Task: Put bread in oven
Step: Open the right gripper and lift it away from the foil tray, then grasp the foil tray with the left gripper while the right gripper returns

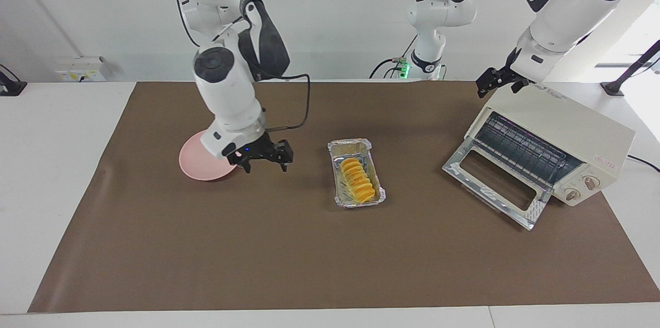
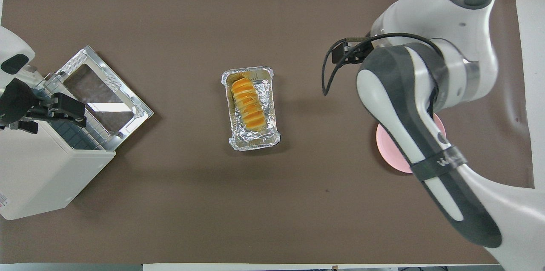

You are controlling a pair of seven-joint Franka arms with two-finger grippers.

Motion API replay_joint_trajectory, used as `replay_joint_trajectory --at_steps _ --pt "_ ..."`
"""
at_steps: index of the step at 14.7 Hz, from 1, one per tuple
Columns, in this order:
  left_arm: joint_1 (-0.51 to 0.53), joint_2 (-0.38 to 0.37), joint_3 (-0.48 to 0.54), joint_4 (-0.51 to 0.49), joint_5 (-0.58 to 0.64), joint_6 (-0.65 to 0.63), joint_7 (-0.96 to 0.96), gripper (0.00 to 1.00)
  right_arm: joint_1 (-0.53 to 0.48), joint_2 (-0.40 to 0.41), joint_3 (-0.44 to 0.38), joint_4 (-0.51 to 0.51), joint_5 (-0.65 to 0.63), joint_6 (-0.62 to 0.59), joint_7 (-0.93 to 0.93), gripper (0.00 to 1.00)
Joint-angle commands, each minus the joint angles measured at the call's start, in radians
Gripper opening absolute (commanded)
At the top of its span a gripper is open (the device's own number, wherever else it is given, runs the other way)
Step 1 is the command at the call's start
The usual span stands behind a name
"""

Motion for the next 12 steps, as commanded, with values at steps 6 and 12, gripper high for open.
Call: replay_joint_trajectory --at_steps 6,12 --pt "-0.228 0.059 0.008 -0.079 -0.016 0.275 -0.218 1.00 -0.247 -0.170 0.012 -0.033 -0.066 -0.233 -0.433 1.00" --pt "-0.419 0.345 0.011 0.031 -0.013 0.453 -0.419 1.00 -0.296 -0.312 0.014 -0.143 -0.106 -0.318 -0.451 1.00"
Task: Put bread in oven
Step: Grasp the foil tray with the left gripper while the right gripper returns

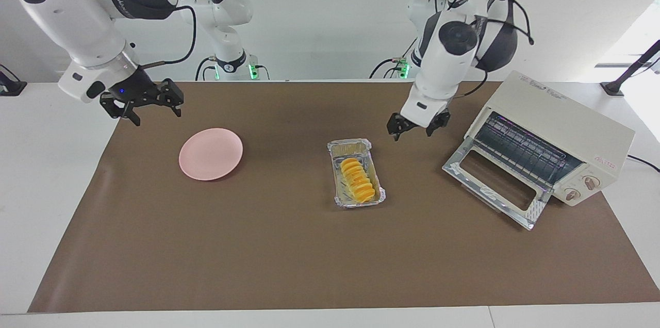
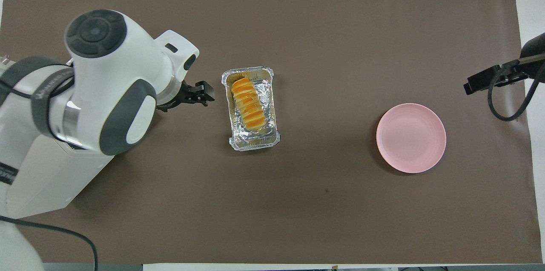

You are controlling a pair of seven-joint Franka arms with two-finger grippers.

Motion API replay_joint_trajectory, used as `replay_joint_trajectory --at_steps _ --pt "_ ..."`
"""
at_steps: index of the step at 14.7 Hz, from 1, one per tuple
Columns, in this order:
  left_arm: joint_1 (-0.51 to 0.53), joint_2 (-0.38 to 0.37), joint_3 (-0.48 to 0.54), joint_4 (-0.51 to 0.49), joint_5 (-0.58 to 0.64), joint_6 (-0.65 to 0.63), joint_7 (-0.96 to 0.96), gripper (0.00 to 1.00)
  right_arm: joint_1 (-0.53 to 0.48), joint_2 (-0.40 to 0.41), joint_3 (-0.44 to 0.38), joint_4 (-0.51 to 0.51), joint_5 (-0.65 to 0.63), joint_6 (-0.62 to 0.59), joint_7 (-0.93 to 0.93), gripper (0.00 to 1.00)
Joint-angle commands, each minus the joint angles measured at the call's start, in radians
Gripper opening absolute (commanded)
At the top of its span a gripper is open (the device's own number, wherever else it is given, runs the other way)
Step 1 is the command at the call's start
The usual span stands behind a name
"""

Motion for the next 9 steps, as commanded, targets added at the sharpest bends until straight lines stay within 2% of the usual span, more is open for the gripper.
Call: replay_joint_trajectory --at_steps 1,3,7,9 --pt "-0.082 0.152 0.022 0.151 -0.008 0.022 -0.069 1.00 -0.036 -0.086 0.015 -0.114 -0.034 0.013 -0.036 1.00" --pt "-0.154 0.273 0.033 0.286 0.009 -0.004 -0.154 1.00 -0.039 -0.119 0.015 -0.148 -0.046 0.016 -0.036 1.00" --pt "-0.211 0.329 0.045 0.305 0.012 0.025 -0.195 1.00 -0.053 -0.140 0.026 -0.179 -0.077 0.039 -0.034 1.00" --pt "-0.211 0.375 0.042 0.303 -0.001 0.167 -0.194 1.00 -0.070 -0.142 0.029 -0.176 -0.077 0.049 -0.034 1.00"
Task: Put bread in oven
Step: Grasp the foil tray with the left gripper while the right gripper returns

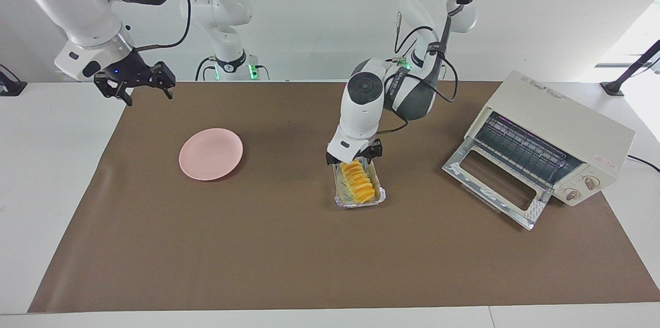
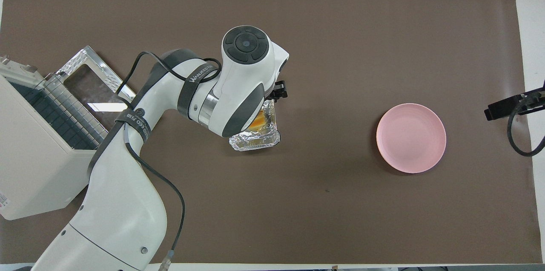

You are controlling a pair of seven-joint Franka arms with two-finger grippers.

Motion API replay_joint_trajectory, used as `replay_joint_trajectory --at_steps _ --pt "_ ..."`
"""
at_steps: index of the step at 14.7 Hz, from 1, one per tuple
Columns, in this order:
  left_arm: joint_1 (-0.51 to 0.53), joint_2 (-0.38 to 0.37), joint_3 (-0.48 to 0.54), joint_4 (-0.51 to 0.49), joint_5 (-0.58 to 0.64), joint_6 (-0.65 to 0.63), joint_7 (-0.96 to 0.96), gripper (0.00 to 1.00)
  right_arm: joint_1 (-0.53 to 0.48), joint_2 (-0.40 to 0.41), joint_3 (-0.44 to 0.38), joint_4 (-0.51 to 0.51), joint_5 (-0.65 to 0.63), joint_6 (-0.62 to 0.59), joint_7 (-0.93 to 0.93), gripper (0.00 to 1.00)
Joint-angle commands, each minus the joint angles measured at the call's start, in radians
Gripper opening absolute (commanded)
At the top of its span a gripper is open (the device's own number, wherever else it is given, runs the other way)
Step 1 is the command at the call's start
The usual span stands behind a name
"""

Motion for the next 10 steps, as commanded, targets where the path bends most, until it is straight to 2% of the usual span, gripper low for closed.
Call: replay_joint_trajectory --at_steps 1,5,7,10 --pt "-0.012 0.051 0.019 0.033 -0.004 0.087 -0.010 1.00 -0.041 -0.028 0.025 -0.034 -0.014 0.025 -0.022 1.00" --pt "-0.022 0.056 0.019 0.010 -0.005 0.111 -0.019 1.00 -0.043 -0.031 0.025 -0.034 -0.014 0.024 -0.023 1.00" --pt "-0.061 0.068 0.020 -0.003 -0.002 0.111 -0.094 0.72 -0.043 -0.031 0.025 -0.034 -0.014 0.027 -0.020 1.00" --pt "-0.088 0.087 0.020 -0.008 -0.001 0.116 -0.157 0.57 -0.037 -0.031 0.025 -0.034 -0.013 0.027 -0.014 1.00"
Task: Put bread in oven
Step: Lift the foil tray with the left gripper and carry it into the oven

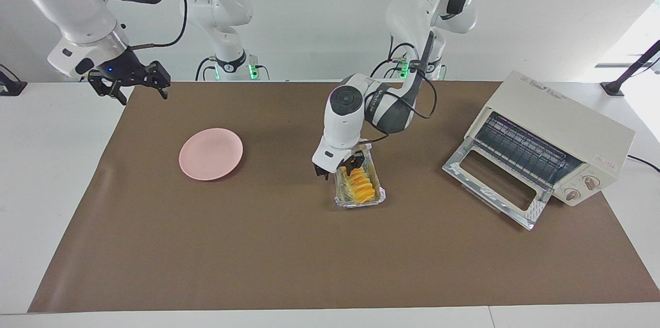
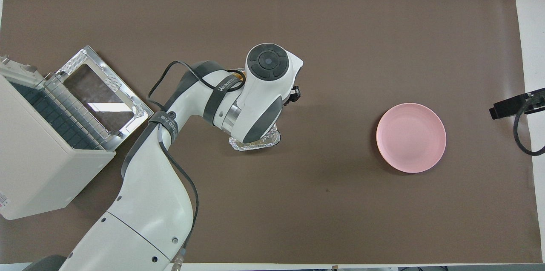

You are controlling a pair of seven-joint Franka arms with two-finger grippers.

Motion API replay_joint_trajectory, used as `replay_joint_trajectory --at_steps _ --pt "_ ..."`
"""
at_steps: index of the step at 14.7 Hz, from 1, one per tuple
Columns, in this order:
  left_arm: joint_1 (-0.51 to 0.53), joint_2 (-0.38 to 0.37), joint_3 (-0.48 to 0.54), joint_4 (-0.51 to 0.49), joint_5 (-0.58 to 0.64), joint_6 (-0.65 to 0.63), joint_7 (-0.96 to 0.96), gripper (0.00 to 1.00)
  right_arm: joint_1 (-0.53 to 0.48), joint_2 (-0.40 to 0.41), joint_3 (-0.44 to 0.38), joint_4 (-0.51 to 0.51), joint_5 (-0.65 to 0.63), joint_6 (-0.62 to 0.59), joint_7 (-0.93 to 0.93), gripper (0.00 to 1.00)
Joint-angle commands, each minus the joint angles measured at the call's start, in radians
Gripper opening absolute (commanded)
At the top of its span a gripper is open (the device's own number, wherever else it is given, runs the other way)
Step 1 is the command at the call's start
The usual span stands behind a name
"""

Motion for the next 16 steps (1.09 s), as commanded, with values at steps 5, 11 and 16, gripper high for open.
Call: replay_joint_trajectory --at_steps 5,11,16 --pt "-0.029 -0.001 0.035 -0.042 -0.001 -0.074 -0.074 0.00 -0.017 -0.029 0.020 -0.029 -0.011 -0.002 -0.012 1.00" --pt "-0.009 -0.059 0.281 0.054 -0.076 -0.292 -0.127 0.00 -0.015 -0.029 0.020 -0.028 -0.011 -0.008 -0.012 1.00" --pt "0.104 -0.088 0.465 0.052 -0.061 -0.424 -0.115 0.00 -0.015 -0.029 0.020 -0.029 -0.011 -0.010 -0.012 1.00"
